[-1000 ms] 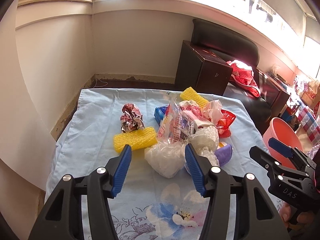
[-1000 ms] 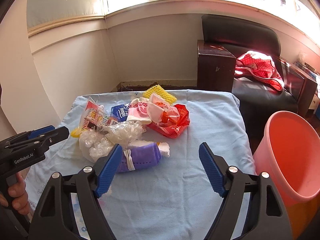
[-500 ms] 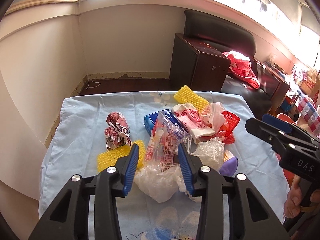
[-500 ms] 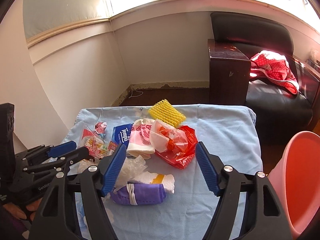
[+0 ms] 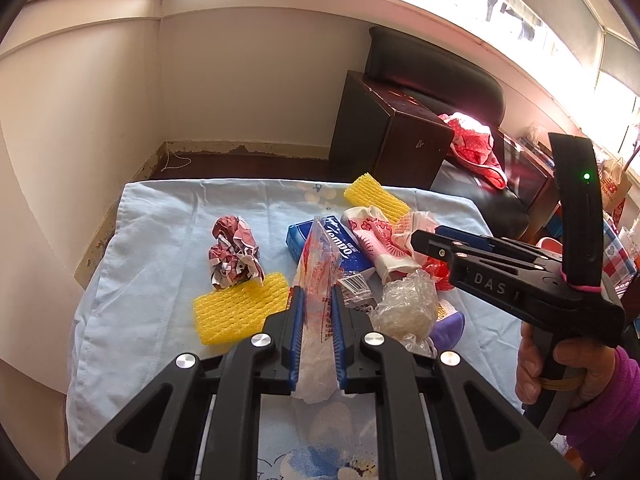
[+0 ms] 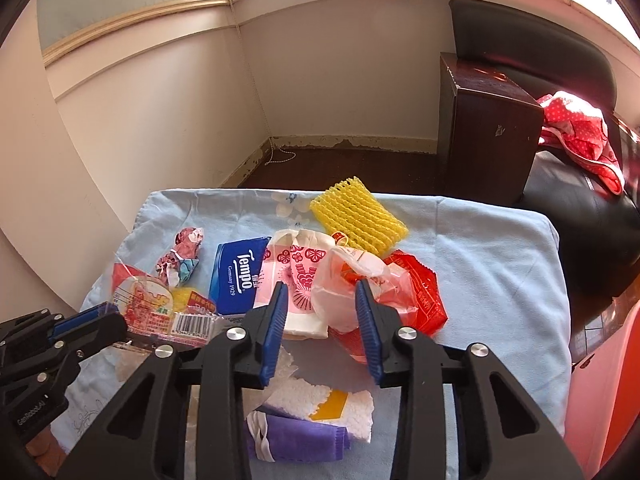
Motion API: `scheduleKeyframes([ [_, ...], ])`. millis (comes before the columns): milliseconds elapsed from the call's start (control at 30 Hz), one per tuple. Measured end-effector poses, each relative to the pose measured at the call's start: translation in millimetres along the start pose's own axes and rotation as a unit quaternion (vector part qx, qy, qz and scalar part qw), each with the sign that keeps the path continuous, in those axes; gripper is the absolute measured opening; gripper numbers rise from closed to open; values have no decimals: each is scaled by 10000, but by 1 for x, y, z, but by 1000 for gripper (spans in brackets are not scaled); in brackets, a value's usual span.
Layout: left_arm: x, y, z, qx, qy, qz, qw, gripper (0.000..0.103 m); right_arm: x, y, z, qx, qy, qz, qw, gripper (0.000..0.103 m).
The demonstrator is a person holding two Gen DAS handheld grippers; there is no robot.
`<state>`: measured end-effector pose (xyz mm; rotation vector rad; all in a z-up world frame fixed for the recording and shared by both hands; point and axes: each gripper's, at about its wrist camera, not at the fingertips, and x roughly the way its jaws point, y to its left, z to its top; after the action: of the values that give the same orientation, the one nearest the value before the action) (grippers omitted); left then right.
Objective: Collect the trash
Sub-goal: 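Reach the right gripper into the pile and grasp the red-and-clear snack bag, then carry the snack bag with the right gripper over the pink basin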
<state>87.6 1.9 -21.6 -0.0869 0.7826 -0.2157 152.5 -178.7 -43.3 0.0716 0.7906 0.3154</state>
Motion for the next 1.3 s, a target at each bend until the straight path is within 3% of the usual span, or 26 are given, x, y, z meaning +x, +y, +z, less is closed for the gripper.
scheduleKeyframes([
  [100,-9,1,2,-36,-99,-48,9999,12,-1,-7,-1,141,13,107,9998,18],
  [167,-15,2,3,-53,-162,-77,9998,12,-8,-12,-2,239,-49,183,9995,6],
  [267,-22,0,5,-58,-259,-104,9996,12,-19,-17,-3,359,-130,292,9988,1],
  [533,-42,-10,10,15,-494,-179,9986,12,-58,-28,-8,568,-506,293,9967,1],
  [733,-46,-12,10,12,-546,-186,9983,12,-54,-20,-4,521,-333,102,9980,1],
  [833,-47,-8,8,-37,-527,-167,9985,12,-42,-10,-1,341,-156,3,9993,5],
  [967,-45,-3,5,-93,-486,-157,9986,13,-22,-5,-2,336,81,3,9994,35],
  [1300,-35,9,2,-222,-394,-210,9988,13,4,-9,3,458,266,-239,9983,35],
])
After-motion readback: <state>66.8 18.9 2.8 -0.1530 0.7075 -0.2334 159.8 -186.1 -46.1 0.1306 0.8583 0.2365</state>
